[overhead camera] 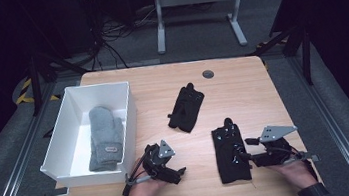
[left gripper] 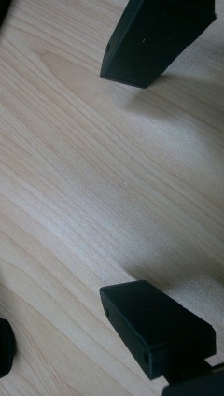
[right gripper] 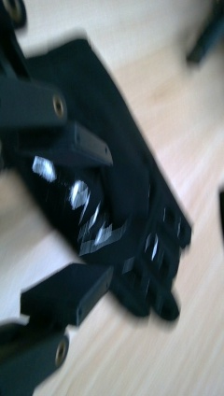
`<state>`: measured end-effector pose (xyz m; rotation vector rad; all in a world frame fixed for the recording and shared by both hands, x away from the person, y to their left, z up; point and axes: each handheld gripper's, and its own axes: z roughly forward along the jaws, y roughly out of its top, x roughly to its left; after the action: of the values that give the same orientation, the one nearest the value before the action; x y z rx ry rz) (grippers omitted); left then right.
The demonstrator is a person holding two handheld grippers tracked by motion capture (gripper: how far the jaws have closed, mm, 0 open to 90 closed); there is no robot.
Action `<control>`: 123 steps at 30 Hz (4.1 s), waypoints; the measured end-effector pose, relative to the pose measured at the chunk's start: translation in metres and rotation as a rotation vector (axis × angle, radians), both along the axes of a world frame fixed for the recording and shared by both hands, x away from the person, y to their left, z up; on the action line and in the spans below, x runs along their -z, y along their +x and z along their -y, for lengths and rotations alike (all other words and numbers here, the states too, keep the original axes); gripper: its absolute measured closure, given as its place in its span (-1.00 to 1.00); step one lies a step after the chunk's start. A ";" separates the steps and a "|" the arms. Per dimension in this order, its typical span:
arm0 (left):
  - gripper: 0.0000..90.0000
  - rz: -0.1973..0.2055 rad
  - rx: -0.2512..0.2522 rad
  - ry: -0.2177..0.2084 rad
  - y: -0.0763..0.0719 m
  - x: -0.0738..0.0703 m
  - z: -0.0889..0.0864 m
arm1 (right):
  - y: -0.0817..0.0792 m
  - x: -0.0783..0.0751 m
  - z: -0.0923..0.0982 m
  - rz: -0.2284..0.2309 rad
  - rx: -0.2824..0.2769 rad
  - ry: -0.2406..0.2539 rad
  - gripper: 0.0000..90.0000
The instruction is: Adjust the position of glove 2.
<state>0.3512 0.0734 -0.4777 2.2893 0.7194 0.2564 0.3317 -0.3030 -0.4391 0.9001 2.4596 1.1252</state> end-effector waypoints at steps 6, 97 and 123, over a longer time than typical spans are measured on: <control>-0.86 -0.001 -0.010 -0.001 0.000 -0.002 -0.001 | 0.013 0.012 0.031 -0.008 0.134 -0.008 -0.42; 1.00 -0.173 0.088 -0.003 0.030 -0.028 0.042 | 0.021 0.030 0.040 -0.006 0.233 -0.040 -0.66; 0.24 -0.117 -0.115 -0.058 0.035 -0.025 0.018 | 0.021 0.029 0.040 -0.010 0.230 -0.042 -0.67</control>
<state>0.3860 0.0550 -0.4523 2.2250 0.9090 0.1532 0.3522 -0.3430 -0.4686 1.1433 2.3058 0.9884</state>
